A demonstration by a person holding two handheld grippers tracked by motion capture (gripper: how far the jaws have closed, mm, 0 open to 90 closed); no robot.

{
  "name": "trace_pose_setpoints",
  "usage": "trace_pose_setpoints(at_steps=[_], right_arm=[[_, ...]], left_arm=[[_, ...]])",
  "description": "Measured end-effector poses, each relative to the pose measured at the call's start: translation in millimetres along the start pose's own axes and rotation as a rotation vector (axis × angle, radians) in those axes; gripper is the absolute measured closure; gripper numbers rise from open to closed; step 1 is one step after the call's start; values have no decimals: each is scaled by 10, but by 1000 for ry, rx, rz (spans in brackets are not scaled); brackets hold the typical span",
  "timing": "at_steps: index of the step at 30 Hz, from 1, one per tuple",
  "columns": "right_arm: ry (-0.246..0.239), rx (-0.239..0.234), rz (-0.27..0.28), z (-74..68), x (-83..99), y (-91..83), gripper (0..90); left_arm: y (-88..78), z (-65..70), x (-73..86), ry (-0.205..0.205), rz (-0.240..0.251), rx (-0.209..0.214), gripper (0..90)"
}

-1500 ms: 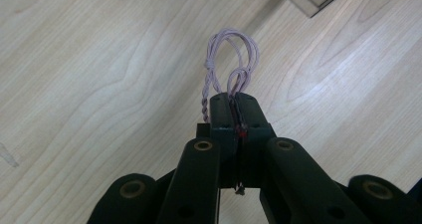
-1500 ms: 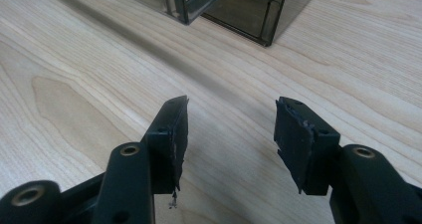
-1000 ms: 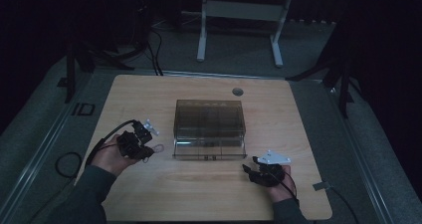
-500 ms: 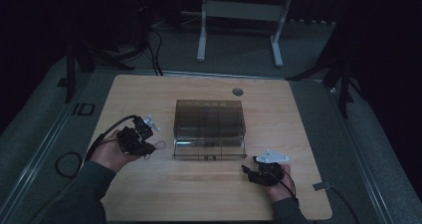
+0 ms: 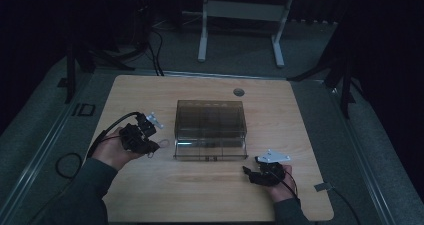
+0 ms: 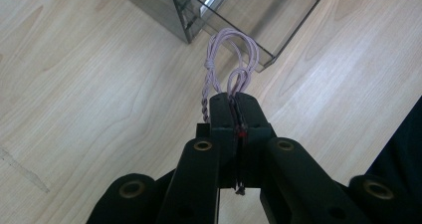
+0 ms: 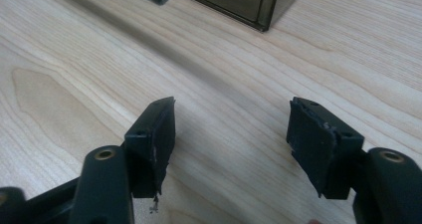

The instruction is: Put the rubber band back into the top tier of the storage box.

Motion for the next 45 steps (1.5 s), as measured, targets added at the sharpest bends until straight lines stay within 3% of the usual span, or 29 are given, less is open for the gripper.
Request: trace_pose_setpoints(at_steps=[14,45], right_arm=[[-2,-2,-3,-5,0,3,341],[-2,1,-5,-4,0,4,330]], left_arm=[[27,56,-143,20,7,11,884],[235,41,-315,38,-60,59,884]])
Point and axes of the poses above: each handheld gripper's, and its own axes: y roughly forward along the jaws, x roughly out of its underside, z roughly to its right, the point moved 1 cm from there along y, roughly forward along the jaws, and after that the axes turned 15 degrees about z, right-handed, at the moved point
